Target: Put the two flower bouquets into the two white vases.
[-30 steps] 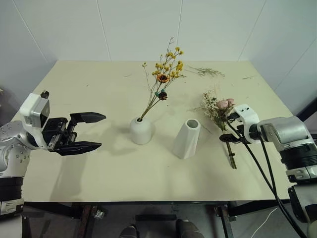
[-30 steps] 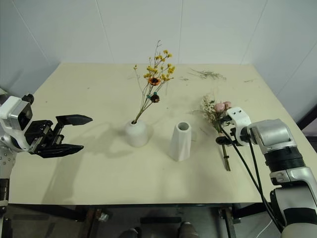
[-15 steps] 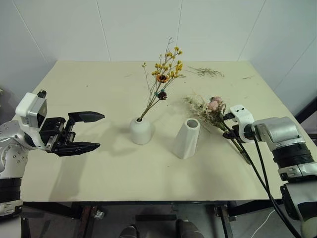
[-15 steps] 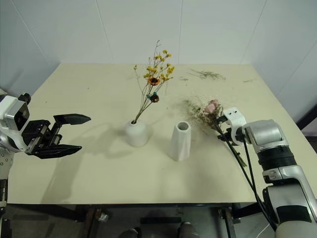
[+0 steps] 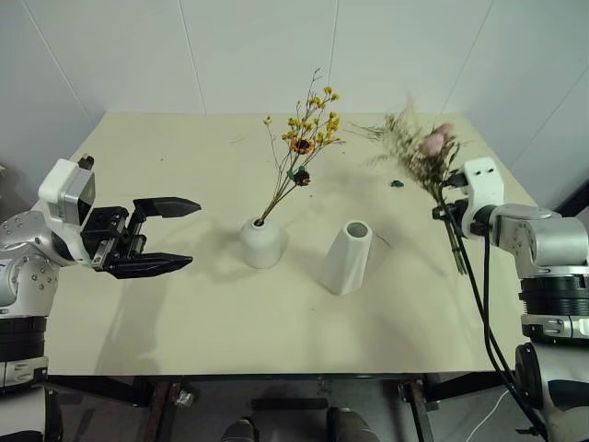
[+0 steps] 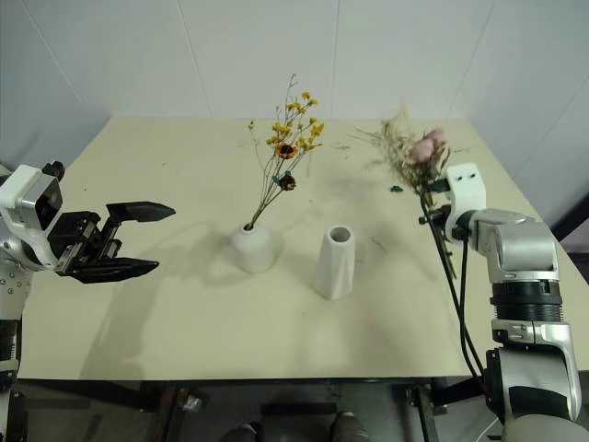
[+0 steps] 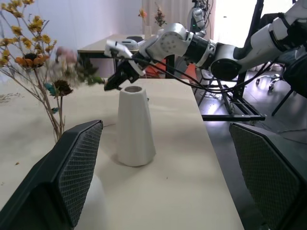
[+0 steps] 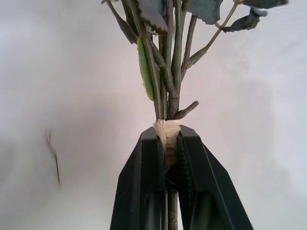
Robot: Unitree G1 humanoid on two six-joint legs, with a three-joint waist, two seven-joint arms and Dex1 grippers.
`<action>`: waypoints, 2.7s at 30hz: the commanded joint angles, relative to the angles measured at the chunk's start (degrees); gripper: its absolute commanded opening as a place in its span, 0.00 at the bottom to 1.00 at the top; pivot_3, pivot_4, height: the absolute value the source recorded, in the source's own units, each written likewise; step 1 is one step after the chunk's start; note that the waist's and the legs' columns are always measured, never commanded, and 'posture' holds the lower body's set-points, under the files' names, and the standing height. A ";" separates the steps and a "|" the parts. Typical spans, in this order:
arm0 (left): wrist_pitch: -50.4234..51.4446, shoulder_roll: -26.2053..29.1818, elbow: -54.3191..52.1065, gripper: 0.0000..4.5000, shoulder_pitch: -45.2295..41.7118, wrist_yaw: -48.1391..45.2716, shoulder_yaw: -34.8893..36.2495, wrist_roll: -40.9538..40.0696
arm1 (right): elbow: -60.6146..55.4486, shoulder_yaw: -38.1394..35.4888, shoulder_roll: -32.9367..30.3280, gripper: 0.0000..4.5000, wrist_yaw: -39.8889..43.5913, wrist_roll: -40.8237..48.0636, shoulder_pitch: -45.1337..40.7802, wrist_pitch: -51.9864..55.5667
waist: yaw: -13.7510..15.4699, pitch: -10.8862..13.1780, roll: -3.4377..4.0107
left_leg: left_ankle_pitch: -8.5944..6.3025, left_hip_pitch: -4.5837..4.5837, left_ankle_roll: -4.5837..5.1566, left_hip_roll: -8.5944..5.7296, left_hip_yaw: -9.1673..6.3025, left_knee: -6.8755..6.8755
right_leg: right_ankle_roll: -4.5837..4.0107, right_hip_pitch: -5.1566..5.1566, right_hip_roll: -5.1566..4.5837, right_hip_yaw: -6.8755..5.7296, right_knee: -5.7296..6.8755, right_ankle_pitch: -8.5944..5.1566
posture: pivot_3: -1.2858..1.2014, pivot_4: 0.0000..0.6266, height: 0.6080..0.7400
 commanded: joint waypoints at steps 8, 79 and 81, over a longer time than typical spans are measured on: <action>-0.84 -0.86 4.83 1.00 -5.51 -6.44 -2.46 1.22 | -17.57 -7.73 9.80 0.01 4.40 10.28 2.80 -32.41 | -0.05 0.00 0.00 | 0.00 0.00 0.00 0.00 -0.02 -0.08 | 0.05 0.00 0.00 0.00 0.01 -0.02 | 0.52 0.24 1.00; 6.51 4.23 -12.04 1.00 13.67 3.94 18.54 -5.01 | -27.07 2.45 13.76 0.30 19.23 31.38 20.09 -26.51 | 0.18 0.00 0.00 | 0.03 0.11 0.00 0.06 -0.06 -0.23 | -0.13 0.02 0.01 -0.04 0.02 -0.09 | 0.52 0.24 1.00; 6.40 4.20 -11.80 1.00 13.56 3.90 18.48 -4.96 | -27.08 2.45 13.65 0.46 19.48 31.30 20.32 -26.58 | 0.17 0.00 0.00 | 0.03 0.12 0.00 0.06 -0.06 -0.23 | -0.14 0.02 0.01 -0.04 0.02 -0.09 | 0.52 0.24 1.00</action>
